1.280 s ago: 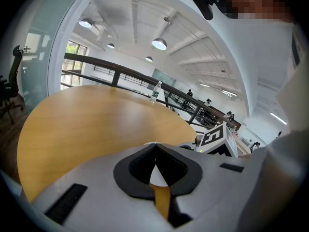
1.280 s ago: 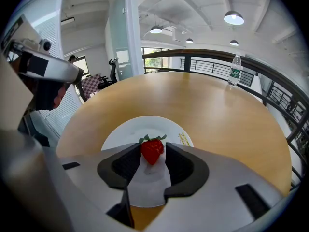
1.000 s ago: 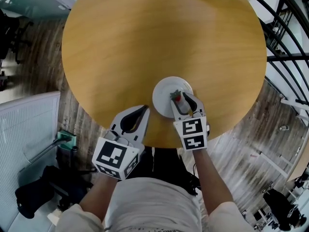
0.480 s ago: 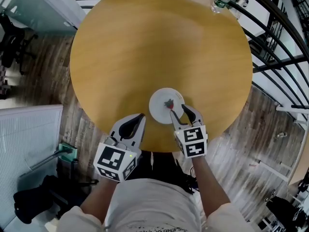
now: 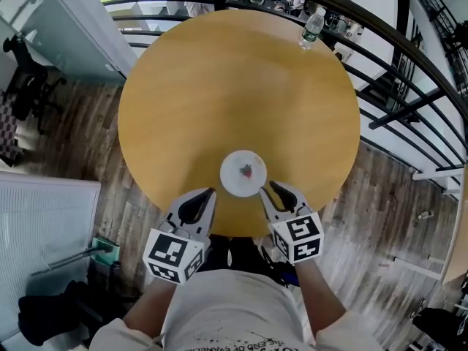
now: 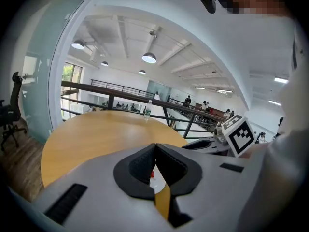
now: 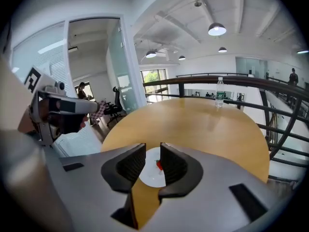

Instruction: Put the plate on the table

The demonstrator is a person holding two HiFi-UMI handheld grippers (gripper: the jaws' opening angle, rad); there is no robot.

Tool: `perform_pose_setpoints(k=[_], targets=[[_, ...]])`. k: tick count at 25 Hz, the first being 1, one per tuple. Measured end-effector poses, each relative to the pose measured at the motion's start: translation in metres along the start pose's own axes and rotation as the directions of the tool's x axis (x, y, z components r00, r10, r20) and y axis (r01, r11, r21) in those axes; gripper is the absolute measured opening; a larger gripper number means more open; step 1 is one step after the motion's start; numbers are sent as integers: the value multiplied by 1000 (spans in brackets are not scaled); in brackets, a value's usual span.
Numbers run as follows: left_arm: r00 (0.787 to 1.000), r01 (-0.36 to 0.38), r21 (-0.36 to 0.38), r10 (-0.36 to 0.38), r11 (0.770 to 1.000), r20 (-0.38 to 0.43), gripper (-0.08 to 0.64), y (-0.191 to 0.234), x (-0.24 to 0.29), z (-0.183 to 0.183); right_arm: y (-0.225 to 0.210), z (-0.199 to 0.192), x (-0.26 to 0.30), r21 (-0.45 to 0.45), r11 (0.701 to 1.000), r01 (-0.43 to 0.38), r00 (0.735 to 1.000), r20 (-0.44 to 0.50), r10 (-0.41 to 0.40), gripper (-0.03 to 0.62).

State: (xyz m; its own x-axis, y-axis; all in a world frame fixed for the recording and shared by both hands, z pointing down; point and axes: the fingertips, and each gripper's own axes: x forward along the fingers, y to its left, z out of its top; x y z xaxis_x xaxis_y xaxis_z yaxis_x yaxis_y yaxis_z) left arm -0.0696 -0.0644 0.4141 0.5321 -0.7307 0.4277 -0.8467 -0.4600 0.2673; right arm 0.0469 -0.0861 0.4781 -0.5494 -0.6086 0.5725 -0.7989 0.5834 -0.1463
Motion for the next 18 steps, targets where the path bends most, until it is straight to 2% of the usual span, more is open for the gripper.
perform_pose_setpoints(k=[2,5,10,13,18], targets=[[1000,2,11,-2,1000,16,23,-10,-8,7,4,13,-21,-1,1000,5,999,45,-5,72],[1000,14,20,-14,1000,22,23,-27,-19,12,8,26,-49,-1,1000,11,996,93,-11,44],[997,68,28,-69,997,43,23,-61,-28,22,7,46,-80,16,1000,8,987,161,-10,35],[995,70,32,-72,997,62,23,-66,-32,28,6,56,-86,9,1000,23,981,191,-25,35],[994,77,31,-79,997,73,23,-68,-32,33,10,56,-96,7,1000,20,983,182,-21,29]])
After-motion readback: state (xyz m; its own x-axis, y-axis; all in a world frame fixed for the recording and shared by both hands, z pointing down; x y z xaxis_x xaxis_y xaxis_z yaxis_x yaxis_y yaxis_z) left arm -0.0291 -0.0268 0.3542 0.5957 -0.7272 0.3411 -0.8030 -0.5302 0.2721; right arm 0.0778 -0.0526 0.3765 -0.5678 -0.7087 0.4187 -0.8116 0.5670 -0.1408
